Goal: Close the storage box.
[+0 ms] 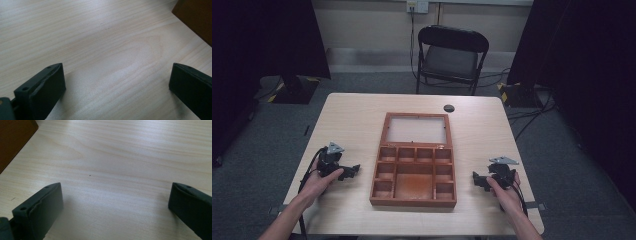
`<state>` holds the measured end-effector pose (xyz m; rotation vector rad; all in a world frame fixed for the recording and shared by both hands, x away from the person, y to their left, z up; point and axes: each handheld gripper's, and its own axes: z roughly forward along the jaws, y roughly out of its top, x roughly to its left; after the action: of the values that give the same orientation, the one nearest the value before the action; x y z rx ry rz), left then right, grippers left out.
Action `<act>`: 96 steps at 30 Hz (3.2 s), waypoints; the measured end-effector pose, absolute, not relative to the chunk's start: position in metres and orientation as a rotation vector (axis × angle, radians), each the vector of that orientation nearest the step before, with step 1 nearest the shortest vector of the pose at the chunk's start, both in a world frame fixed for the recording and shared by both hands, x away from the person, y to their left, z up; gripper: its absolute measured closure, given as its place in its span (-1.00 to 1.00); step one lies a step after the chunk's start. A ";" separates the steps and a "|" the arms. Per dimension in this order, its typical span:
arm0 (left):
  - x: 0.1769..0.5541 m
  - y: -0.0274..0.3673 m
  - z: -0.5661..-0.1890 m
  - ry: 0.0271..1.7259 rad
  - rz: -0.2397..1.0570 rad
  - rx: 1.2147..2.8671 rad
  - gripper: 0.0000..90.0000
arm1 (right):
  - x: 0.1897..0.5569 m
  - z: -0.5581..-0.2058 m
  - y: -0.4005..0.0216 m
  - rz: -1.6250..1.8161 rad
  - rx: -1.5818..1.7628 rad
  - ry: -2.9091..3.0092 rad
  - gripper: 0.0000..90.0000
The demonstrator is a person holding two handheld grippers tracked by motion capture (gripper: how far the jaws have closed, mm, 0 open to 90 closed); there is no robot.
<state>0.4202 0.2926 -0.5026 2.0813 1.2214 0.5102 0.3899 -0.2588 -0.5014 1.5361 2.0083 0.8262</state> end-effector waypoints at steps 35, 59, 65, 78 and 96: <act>0.418 0.284 -0.455 1.122 0.487 1.981 -0.60 | 0.402 -0.472 -0.247 0.940 1.456 2.147 -0.55; 0.485 0.236 -0.413 1.069 0.413 1.941 -0.54 | 0.488 -0.417 -0.189 1.189 1.335 2.183 -0.54; 0.505 0.221 -0.432 1.125 0.344 1.939 -0.50 | 0.507 -0.428 -0.180 1.209 1.410 2.174 -0.60; 0.513 0.214 -0.461 1.175 0.250 1.967 -0.55 | 0.520 -0.459 -0.169 1.165 1.523 2.250 -0.66; 0.520 0.199 -0.470 1.209 0.170 1.934 -0.66 | 0.528 -0.476 -0.158 1.232 1.617 2.258 -0.70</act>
<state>0.5199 0.1992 -0.4701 1.9339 1.2086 0.1703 0.5277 -0.1579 -0.4755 1.6172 2.2579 1.2320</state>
